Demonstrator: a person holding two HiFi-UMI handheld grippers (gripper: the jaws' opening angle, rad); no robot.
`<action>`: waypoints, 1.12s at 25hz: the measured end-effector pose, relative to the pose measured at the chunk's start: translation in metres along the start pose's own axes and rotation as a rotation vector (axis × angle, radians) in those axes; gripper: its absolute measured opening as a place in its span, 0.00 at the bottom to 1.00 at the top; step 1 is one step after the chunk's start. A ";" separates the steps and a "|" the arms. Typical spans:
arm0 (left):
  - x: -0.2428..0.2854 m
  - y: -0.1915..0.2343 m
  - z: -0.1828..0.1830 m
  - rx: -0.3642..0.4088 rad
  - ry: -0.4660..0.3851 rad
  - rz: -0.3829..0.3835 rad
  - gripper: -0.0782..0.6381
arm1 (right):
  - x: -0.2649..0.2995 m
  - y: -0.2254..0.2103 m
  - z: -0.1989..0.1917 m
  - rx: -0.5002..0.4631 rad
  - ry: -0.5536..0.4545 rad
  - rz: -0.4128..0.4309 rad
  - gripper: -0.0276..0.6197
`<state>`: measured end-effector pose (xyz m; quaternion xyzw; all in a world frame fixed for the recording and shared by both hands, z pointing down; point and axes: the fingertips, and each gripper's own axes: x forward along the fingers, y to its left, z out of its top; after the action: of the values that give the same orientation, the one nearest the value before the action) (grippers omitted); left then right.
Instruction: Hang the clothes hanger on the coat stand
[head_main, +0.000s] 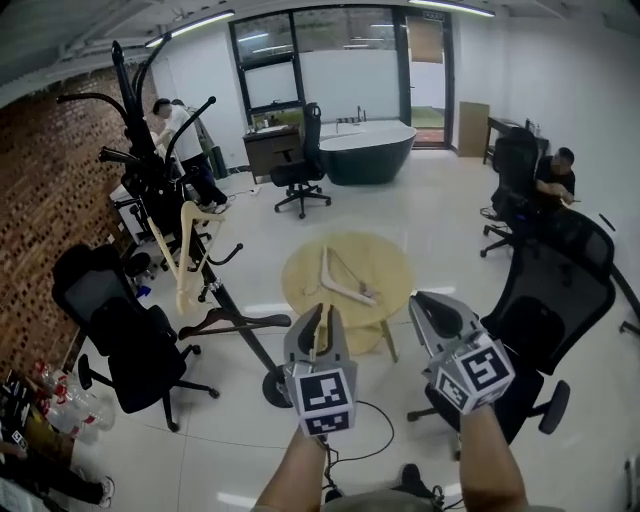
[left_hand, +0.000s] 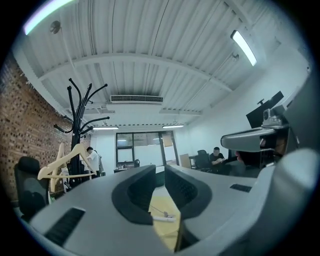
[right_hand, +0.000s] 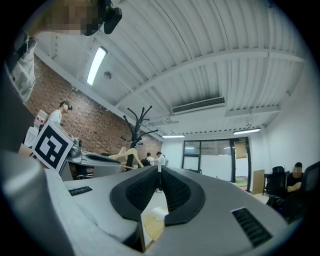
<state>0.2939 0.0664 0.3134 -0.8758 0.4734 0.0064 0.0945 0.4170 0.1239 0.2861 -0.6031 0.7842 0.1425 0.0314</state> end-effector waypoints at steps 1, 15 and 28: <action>0.007 -0.004 -0.001 0.003 0.004 0.018 0.19 | 0.004 -0.010 -0.005 0.003 0.000 0.021 0.05; 0.084 -0.063 -0.018 0.014 0.090 0.211 0.23 | 0.054 -0.104 -0.060 0.019 0.016 0.284 0.12; 0.244 -0.029 -0.067 -0.013 0.105 0.183 0.26 | 0.192 -0.177 -0.166 0.021 0.160 0.299 0.16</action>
<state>0.4478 -0.1314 0.3592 -0.8287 0.5554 -0.0279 0.0628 0.5547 -0.1409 0.3693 -0.4886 0.8668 0.0889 -0.0463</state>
